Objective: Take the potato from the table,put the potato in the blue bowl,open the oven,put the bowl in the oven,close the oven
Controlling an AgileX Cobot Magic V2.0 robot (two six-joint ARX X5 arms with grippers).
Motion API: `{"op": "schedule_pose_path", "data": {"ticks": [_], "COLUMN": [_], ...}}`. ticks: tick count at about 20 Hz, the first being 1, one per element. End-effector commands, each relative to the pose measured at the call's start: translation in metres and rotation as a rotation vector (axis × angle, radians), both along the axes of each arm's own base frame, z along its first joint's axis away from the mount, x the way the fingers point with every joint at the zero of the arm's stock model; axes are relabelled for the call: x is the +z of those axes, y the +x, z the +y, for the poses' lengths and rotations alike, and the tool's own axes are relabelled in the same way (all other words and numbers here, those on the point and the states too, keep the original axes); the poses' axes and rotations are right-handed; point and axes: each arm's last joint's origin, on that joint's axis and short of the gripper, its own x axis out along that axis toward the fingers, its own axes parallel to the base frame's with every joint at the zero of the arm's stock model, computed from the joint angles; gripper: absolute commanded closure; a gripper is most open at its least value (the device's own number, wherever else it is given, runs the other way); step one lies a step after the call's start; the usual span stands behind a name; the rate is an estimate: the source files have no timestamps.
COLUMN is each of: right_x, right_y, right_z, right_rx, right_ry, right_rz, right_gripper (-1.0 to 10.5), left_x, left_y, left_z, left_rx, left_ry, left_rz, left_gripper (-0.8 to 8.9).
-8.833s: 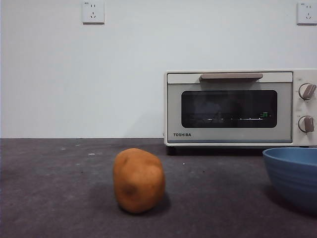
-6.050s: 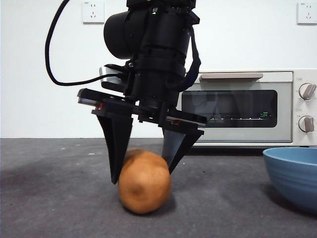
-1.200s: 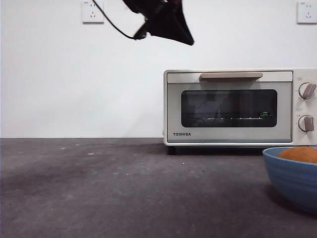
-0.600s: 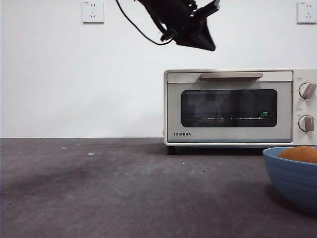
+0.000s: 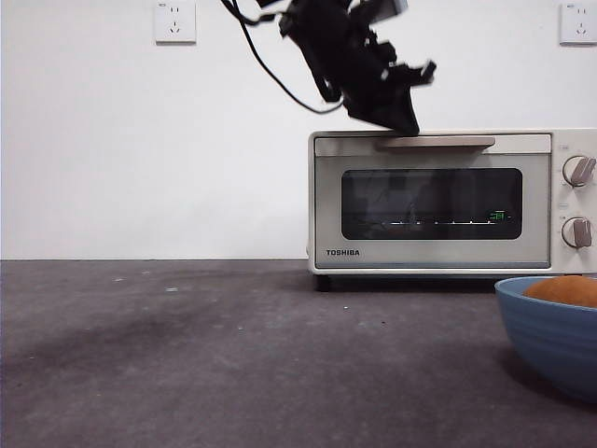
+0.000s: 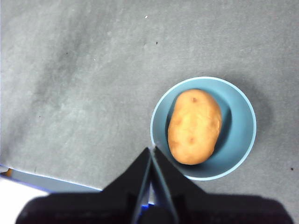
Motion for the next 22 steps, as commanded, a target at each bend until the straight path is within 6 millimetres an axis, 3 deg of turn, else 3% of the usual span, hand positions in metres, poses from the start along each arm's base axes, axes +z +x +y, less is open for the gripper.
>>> {"op": "schedule_pose_path", "data": {"ticks": [1,12,22], "right_x": [-0.002,-0.002,-0.001], "right_y": [0.000,0.000,-0.005], "right_z": [0.000,0.000,-0.002], "right_rx": [0.008,0.006,-0.007], "right_ry": [-0.009,-0.007,-0.005], "right_rz": [-0.001,-0.001,0.057], "right_gripper": [9.6,9.6,9.6], "left_x": [-0.013,-0.022,-0.029], "left_y": [0.004,-0.002,-0.023], "left_z": [-0.003,0.000,-0.016], "left_rx": [-0.001,0.026,0.007], "left_ry": [0.027,0.058,0.104], "left_rz": [0.016,0.149,0.245], "left_gripper": [8.19,8.19,8.19]}}
